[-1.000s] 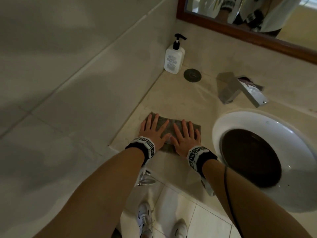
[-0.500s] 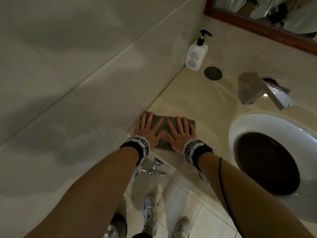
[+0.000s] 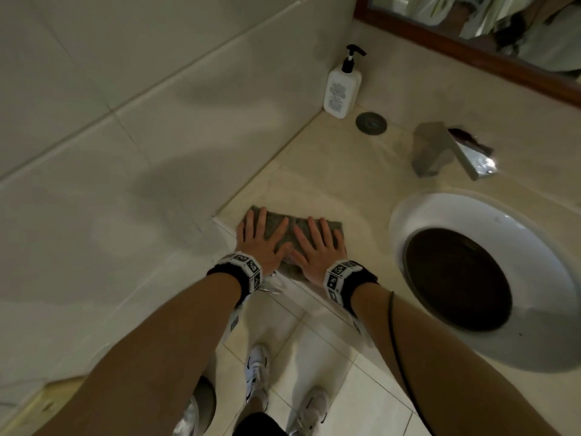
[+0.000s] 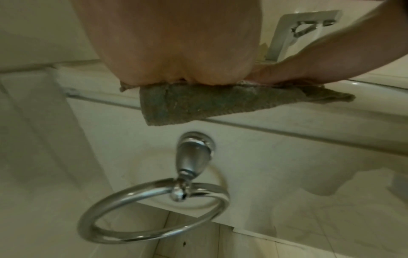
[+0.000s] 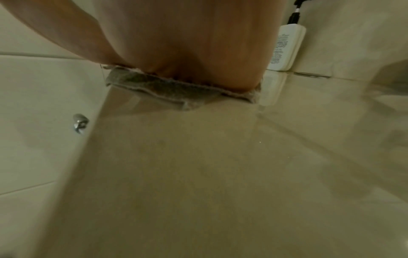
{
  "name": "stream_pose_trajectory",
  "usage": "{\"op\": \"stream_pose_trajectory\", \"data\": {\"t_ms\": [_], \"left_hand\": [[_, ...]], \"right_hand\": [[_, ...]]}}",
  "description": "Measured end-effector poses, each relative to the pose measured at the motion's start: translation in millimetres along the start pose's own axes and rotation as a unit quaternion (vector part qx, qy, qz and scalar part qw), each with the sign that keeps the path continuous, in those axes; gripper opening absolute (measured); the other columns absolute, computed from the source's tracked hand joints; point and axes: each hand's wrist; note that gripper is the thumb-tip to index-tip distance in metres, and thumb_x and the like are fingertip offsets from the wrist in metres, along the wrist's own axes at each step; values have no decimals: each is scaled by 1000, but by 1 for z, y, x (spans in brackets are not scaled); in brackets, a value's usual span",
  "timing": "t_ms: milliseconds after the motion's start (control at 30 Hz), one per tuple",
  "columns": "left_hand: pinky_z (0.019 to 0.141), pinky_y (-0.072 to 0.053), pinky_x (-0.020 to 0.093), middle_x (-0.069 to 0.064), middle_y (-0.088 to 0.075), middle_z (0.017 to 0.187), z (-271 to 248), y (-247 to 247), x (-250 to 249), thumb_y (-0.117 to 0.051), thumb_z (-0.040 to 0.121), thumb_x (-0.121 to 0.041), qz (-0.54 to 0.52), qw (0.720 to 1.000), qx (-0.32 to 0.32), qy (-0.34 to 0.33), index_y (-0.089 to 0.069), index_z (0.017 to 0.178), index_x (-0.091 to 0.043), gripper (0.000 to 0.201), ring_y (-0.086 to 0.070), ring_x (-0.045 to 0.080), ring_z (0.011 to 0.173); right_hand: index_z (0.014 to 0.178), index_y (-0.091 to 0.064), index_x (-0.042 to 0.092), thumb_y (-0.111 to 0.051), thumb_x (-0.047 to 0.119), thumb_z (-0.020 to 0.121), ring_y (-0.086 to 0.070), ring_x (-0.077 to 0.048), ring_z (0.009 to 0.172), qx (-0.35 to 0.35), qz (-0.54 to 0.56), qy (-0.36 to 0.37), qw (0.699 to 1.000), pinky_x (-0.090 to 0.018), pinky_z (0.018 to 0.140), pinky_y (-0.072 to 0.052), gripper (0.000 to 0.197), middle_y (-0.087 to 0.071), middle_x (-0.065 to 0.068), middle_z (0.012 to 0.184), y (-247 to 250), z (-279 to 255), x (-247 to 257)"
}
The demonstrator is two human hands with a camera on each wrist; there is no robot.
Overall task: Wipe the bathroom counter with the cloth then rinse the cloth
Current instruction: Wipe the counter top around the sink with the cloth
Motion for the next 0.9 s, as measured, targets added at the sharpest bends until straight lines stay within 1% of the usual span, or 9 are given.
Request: {"op": "stream_pose_trajectory", "data": {"t_ms": [133,233,300,500,533,567,633,700,900], "left_hand": [[117,7,52,13,25,157,-7,-4,-44,-13,94,-64,21,1000,-2,-11,13,150,-38,66,22,38,143],[117,10,52,12,29,156,-8,-4,-72,-11,94,-65,25,999,22,-26,17,149,-37,68,26,38,142],[116,11,52,12,30,155,-6,-3,-80,-11,93,-66,28,999,26,-34,18,148,-38,68,27,37,142],[116,13,50,8,32,155,26,13,-83,-10,93,-68,40,994,43,-97,17,147,-41,67,29,34,142],[117,13,50,7,32,155,36,17,-84,-11,92,-68,42,992,47,-109,17,147,-42,67,29,33,142],[117,12,49,6,31,155,49,19,-85,-11,92,-69,42,990,52,-122,17,147,-43,66,29,32,142],[117,11,48,3,30,156,63,23,-85,-9,91,-69,40,989,49,-134,16,146,-45,65,27,30,143],[118,10,46,1,27,158,81,26,-84,-9,92,-67,29,987,49,-149,13,147,-47,62,25,28,144],[119,6,44,0,20,160,107,31,-90,-9,97,-58,14,990,9,-143,9,149,-44,56,20,27,146]], "right_hand": [[152,14,33,-2,62,95,22,-23,146,-4,6,-25,1000,-46,119,10,66,25,2,159,-7,-31,-30],[153,12,26,27,70,73,19,-21,147,-22,12,-42,999,-42,119,9,92,21,0,160,-12,-48,-47],[153,10,24,41,69,59,18,-20,148,-31,21,-50,998,-41,119,9,109,20,-1,160,-14,-50,-54],[154,9,24,44,69,56,17,-19,148,-45,41,-92,994,-39,117,10,112,19,2,160,-6,-36,-66],[154,9,25,43,69,58,16,-19,148,-46,45,-101,993,-39,117,9,111,18,2,161,-3,-31,-69],[154,8,26,36,71,66,16,-19,148,-45,53,-112,991,-40,118,8,102,18,2,161,0,-26,-74],[154,8,29,9,64,89,16,-19,148,-48,60,-119,990,-40,119,7,74,17,4,161,6,-19,-82],[153,8,32,-11,55,100,15,-18,148,-50,68,-144,986,-39,118,8,61,17,5,161,10,-7,-88],[153,6,33,-12,49,102,17,-19,148,-75,91,-188,975,-36,118,10,57,15,3,161,18,10,-95]]}}
Point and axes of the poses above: each hand's wrist, its own z-axis towards the middle knuckle, its own y-axis out of the back of the hand, x = y × z
